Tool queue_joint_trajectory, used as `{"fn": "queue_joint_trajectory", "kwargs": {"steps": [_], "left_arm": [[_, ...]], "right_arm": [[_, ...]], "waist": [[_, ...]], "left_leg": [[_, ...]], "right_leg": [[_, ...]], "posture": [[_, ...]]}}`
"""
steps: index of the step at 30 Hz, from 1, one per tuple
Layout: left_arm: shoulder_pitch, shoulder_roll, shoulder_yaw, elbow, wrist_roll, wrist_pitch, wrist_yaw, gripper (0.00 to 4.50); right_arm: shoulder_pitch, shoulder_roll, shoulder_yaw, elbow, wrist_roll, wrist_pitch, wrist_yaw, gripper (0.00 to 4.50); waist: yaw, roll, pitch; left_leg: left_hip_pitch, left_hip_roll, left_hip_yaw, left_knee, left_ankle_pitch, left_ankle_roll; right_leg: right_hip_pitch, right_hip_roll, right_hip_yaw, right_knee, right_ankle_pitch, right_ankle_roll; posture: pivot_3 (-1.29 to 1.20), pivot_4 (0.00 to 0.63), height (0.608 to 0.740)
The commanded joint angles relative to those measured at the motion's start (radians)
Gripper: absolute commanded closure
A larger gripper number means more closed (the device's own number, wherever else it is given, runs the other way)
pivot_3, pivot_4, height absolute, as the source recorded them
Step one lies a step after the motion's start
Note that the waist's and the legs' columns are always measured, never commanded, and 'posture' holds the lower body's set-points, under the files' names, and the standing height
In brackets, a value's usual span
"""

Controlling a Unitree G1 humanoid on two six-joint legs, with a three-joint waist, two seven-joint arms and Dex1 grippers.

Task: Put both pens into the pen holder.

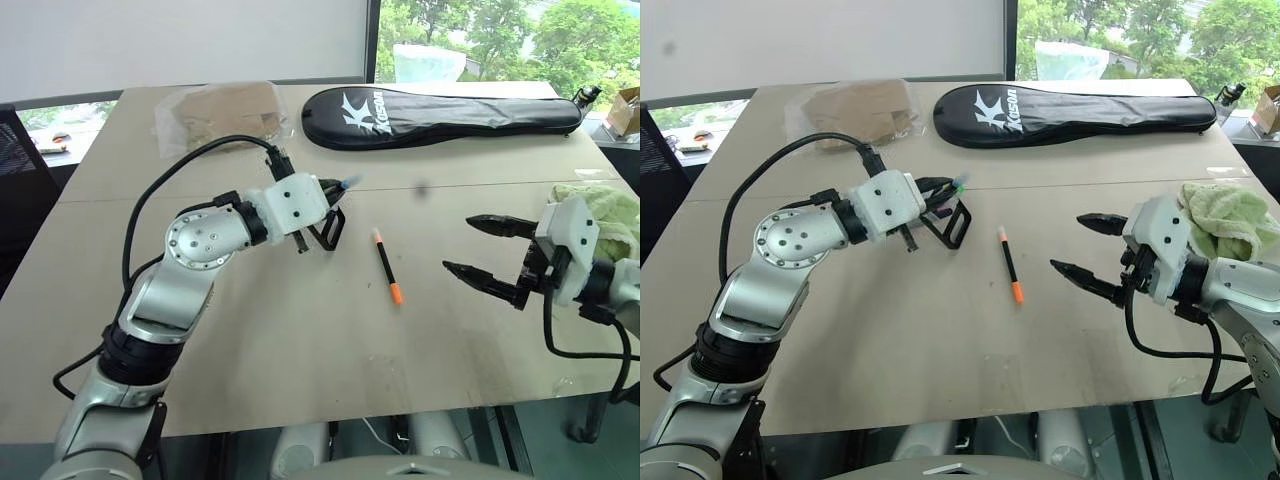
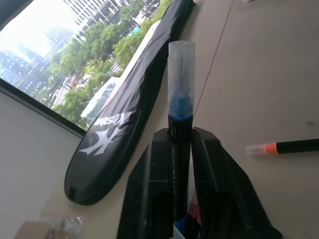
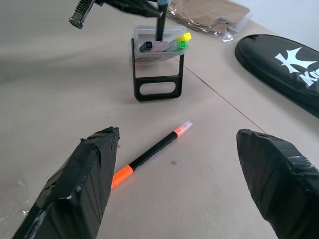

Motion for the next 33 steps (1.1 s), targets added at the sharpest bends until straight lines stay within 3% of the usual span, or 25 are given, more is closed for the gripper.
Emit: {"fn": "queue_joint_trajectory", "kwargs": {"steps": [1, 3, 6, 8, 11, 14, 17, 19, 23, 27, 28, 33], "left_arm": [[-0.016, -0.011, 0.067, -0.020, -0.038, 0.046, 0.002, 2.28], [-0.010, -0.035, 0.095, -0.042, -0.091, 0.082, -0.003, 1.73], [0.029, -0.098, 0.185, -0.116, -0.291, 0.225, -0.015, 0.29], [0.056, -0.123, 0.246, -0.146, -0.400, 0.310, -0.009, 0.29], [0.217, -0.058, 0.384, -0.222, -0.671, 0.479, -0.113, 0.29], [0.278, 0.008, 0.379, -0.273, -0.689, 0.528, -0.103, 0.29], [0.265, -0.005, 0.357, -0.319, -0.746, 0.629, 0.007, 0.29], [0.228, -0.014, 0.329, -0.351, -0.777, 0.765, 0.120, 0.29], [-0.051, -0.104, 0.311, -0.200, -0.912, 1.258, 0.223, 0.29], [-0.225, -0.143, 0.220, 0.036, -1.041, 1.299, 0.356, 0.29], [-0.256, -0.150, 0.191, 0.086, -1.065, 1.299, 0.395, 0.26], [-0.367, -0.246, 0.077, 0.263, -1.153, 1.299, 0.629, 0.26]], "right_arm": [[-0.034, 0.008, 0.037, -0.029, 0.021, 0.057, -0.060, 0.45], [-0.063, 0.024, 0.093, -0.016, 0.005, 0.111, -0.114, 0.45], [-0.144, 0.113, 0.215, 0.015, -0.027, 0.233, -0.249, 0.45], [-0.176, 0.144, 0.266, 0.027, -0.050, 0.276, -0.294, 0.45], [-0.272, 0.278, 0.366, 0.113, -0.063, 0.406, -0.399, 0.45], [-0.301, 0.317, 0.406, 0.145, -0.089, 0.429, -0.415, 0.45], [-0.294, 0.300, 0.423, 0.142, -0.102, 0.394, -0.372, 0.45], [-0.255, 0.256, 0.429, 0.116, -0.120, 0.292, -0.296, 0.45], [-0.130, 0.166, 0.329, 0.040, -0.107, 0.104, -0.145, 0.45], [-0.042, 0.114, 0.171, 0.015, -0.036, 0.062, -0.080, 0.45], [-0.028, 0.104, 0.145, 0.009, -0.025, 0.063, -0.075, 0.23], [0.072, 0.054, 0.064, -0.037, -0.053, 0.042, -0.081, 0.23]], "waist": [[-0.001, 0.000, 0.000], [-0.002, 0.000, 0.000], [-0.004, 0.000, 0.000], [-0.003, 0.000, 0.000], [-0.020, 0.000, 0.000], [-0.025, 0.000, 0.000], [-0.005, 0.000, 0.000], [0.001, 0.000, 0.000], [0.009, -0.002, 0.000], [-0.009, -0.001, 0.000], [-0.015, -0.001, 0.000], [-0.022, -0.001, 0.000]], "left_leg": [[0.000, 0.000, 0.000, 0.000, 0.000, 0.000], [0.000, 0.000, 0.000, 0.000, 0.000, 0.000], [0.000, 0.001, 0.000, 0.000, 0.000, 0.000], [-0.001, 0.001, 0.000, 0.000, 0.000, 0.000], [-0.001, 0.001, 0.001, 0.000, 0.000, -0.001], [-0.002, 0.001, 0.000, 0.000, 0.000, -0.001], [-0.003, 0.000, -0.002, 0.001, 0.000, -0.001], [-0.004, -0.001, -0.002, 0.002, 0.000, 0.000], [-0.004, -0.004, -0.009, 0.004, 0.000, 0.000], [-0.002, -0.004, -0.011, 0.005, 0.000, 0.000], [-0.001, -0.004, -0.010, 0.005, 0.000, 0.000], [-0.001, -0.003, -0.013, 0.003, 0.000, 0.000]], "right_leg": [[0.000, 0.000, 0.000, 0.000, 0.000, 0.000], [0.000, 0.000, 0.000, 0.000, 0.000, 0.000], [-0.001, 0.000, 0.000, 0.001, 0.002, -0.003], [-0.003, 0.000, 0.000, 0.003, 0.002, -0.004], [-0.005, 0.000, 0.001, 0.005, 0.002, -0.004], [-0.006, 0.000, 0.001, 0.006, 0.002, -0.004], [-0.006, 0.000, -0.001, 0.006, 0.002, -0.005], [-0.006, -0.001, 0.000, 0.005, 0.001, -0.005], [-0.001, 0.001, 0.000, 0.005, -0.002, 0.003], [0.002, 0.003, 0.001, 0.006, -0.002, 0.004], [0.002, 0.003, 0.002, 0.006, -0.002, 0.004], [0.002, 0.005, 0.001, 0.008, 0.000, -0.001]], "posture": [[0.00, 0.150, 0.740], [0.00, 0.150, 0.740], [0.00, 0.150, 0.740], [0.00, 0.150, 0.740], [0.00, 0.150, 0.740], [0.00, 0.150, 0.740], [0.00, 0.150, 0.740], [0.00, 0.150, 0.740], [0.00, 0.150, 0.740], [0.00, 0.150, 0.740], [0.00, 0.150, 0.740], [0.00, 0.150, 0.740]]}}
